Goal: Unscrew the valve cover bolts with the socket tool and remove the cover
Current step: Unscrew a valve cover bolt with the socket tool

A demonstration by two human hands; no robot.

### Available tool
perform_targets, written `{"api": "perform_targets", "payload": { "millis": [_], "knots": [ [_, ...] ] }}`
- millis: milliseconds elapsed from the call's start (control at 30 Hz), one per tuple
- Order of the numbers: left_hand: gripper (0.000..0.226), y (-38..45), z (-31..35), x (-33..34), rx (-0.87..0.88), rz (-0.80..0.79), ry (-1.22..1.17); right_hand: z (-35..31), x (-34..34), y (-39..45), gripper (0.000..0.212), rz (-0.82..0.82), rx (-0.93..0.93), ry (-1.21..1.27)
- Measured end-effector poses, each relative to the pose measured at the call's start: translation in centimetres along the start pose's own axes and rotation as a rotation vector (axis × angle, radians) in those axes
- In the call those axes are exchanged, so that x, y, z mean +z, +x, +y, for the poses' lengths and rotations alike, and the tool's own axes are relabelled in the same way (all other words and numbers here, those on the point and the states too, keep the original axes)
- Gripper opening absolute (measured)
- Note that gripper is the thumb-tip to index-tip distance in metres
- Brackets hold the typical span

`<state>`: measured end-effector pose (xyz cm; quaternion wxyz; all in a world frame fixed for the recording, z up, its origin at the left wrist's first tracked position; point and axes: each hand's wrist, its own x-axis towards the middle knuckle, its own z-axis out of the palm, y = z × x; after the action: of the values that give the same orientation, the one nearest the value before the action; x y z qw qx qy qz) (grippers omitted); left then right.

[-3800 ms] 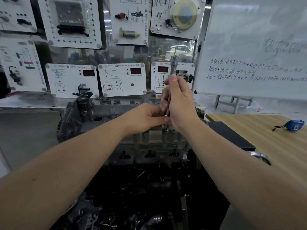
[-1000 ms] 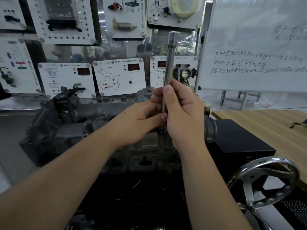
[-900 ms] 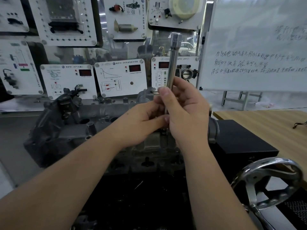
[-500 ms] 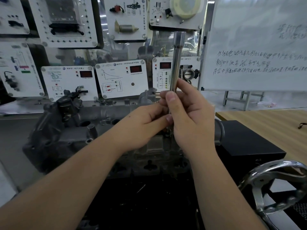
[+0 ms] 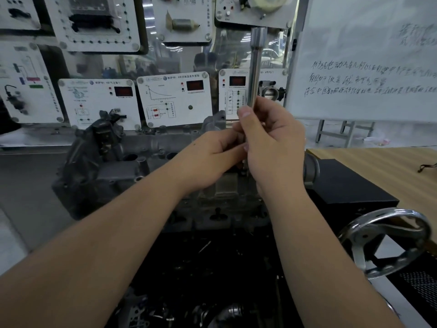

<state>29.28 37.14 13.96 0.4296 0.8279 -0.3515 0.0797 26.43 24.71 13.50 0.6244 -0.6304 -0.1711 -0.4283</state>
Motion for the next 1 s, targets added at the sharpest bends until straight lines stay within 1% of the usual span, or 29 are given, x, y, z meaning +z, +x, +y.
{"api": "perform_targets", "payload": {
  "millis": [167,300,400,433,567,633,767,800,867,933,1000],
  "knots": [
    [0.031,0.1,0.0,0.3,0.002,-0.002,0.024,0.6,-1.1,-0.9,0.021,-0.052,0.018,0.036],
    [0.039,0.2,0.0,0.2,0.015,-0.007,0.003,-0.1,-1.0,0.0,0.014,-0.038,0.018,0.045],
    [0.036,0.2,0.0,0.2,0.02,-0.012,-0.009,-0.4,-0.9,0.9,0.025,-0.036,-0.022,0.004],
    [0.034,0.2,0.0,0.2,0.019,-0.011,-0.001,-0.3,-0.8,1.0,0.026,-0.038,-0.03,0.005],
    [0.03,0.2,-0.3,0.1,0.018,-0.005,0.048,0.7,-0.9,0.7,0.016,-0.072,-0.056,-0.014],
    [0.028,0.1,-0.3,0.2,0.014,-0.002,0.055,1.2,-1.1,0.2,0.015,-0.056,-0.049,0.024],
    [0.032,0.2,-0.3,0.3,0.03,0.003,0.063,2.0,-1.3,-0.4,0.024,-0.027,0.018,0.123],
    [0.03,0.2,-0.3,0.3,0.029,-0.002,0.06,2.1,-1.2,-0.5,0.027,-0.029,0.024,0.11],
    [0.019,0.3,-0.4,0.3,0.038,-0.019,0.029,2.1,-0.9,-0.5,0.031,-0.049,0.012,0.058],
    [0.019,0.2,-0.3,0.3,0.053,-0.03,0.014,2.2,-0.7,-0.6,0.034,-0.043,0.022,0.029],
    [0.021,0.2,-0.4,0.3,0.076,-0.021,0.015,2.2,-0.8,-0.6,0.029,0.004,0.008,-0.013]
  ]
}}
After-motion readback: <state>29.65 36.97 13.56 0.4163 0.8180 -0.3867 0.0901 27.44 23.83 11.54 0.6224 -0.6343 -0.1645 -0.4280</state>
